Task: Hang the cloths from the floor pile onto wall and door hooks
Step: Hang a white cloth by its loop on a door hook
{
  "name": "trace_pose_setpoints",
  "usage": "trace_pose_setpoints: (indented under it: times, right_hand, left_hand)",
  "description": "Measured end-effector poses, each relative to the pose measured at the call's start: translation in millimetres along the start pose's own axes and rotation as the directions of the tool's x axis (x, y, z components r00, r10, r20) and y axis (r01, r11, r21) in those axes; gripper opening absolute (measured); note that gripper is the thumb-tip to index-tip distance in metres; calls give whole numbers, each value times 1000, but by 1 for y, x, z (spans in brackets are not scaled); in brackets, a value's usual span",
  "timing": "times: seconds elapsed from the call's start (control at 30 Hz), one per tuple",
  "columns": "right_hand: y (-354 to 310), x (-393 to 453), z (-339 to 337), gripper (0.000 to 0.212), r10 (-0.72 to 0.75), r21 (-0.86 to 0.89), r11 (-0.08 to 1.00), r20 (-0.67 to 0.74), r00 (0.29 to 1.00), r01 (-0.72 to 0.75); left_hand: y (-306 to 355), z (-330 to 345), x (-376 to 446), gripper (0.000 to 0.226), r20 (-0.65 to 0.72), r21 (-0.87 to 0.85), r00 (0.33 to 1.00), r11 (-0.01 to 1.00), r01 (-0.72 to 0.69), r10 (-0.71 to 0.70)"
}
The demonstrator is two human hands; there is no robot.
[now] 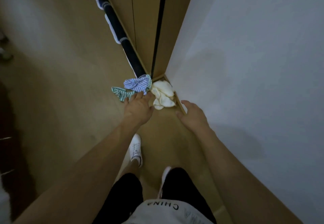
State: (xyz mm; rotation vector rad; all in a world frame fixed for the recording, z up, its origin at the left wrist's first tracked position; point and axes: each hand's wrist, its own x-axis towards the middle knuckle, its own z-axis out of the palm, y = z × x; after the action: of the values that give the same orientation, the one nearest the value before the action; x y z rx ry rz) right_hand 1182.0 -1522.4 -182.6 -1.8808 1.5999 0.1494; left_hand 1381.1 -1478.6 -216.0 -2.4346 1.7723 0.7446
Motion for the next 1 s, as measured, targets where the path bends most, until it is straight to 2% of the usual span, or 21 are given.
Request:
trace_pose_setpoints:
  times: [0.2,0.4,0.77,0.9,1.0]
  right_hand:
    - [2,85,36,58,66,-80,995,128,990,-56]
    - [37,176,90,59,118,-114,989,204,972,-96]
    - [121,340,224,48,33,-180,984,232,972,10]
    - [143,374,262,51,34,-220,975,276,961,29]
    - [158,393,282,50,34,-215,976,286,958,30]
  left_hand:
    - [-29,43,77,65,103,33,993,998,-60,56]
    - [-42,119,161,60,171,67,981,992,-104,92]
    - [-65,306,315,63,380,122,923,985,-120,65]
    - [-63,351,345,64,349,141,935,982,-125,69]
    - [-62,375,371,61,292,288,948,933,-214,127]
